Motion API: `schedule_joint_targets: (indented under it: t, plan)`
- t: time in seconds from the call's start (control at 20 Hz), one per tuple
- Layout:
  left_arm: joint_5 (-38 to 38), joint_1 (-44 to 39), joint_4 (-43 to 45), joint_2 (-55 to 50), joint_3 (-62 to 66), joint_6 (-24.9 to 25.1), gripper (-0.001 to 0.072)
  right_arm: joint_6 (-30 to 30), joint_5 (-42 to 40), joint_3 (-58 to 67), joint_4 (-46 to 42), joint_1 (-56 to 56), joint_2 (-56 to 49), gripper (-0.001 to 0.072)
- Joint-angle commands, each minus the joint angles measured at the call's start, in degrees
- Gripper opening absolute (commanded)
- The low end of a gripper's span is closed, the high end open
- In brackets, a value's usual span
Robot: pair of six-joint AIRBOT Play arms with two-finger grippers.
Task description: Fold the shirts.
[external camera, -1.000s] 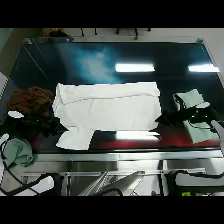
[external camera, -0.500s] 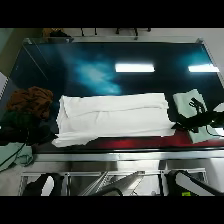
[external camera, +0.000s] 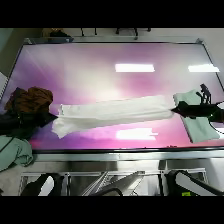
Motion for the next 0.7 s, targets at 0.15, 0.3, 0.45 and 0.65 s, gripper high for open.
schedule_joint_targets:
  t: [0.15, 0.3, 0.45, 0.65]
  plan:
    - [9.4, -9.8, -2.4, -23.0, 17.5, 4.0, 0.0018, -12.0, -12.3, 6.1, 13.7, 4.8, -15.0, 0.002]
    - [9.8, -12.9, -2.3, -32.0, 22.0, 3.0, 0.0017, -14.4, -17.4, 6.7, 13.7, 6.9, -20.3, 0.002]
    - [10.1, -13.2, -2.3, -38.4, 22.4, 2.1, 0.0017, -16.5, -17.8, 6.7, 14.1, 6.8, -22.5, 0.0022]
    - [7.3, -13.1, -2.2, -42.3, 22.4, 1.6, 0.0017, -16.5, -15.4, 8.4, 13.9, 6.1, -21.1, 0.0196]
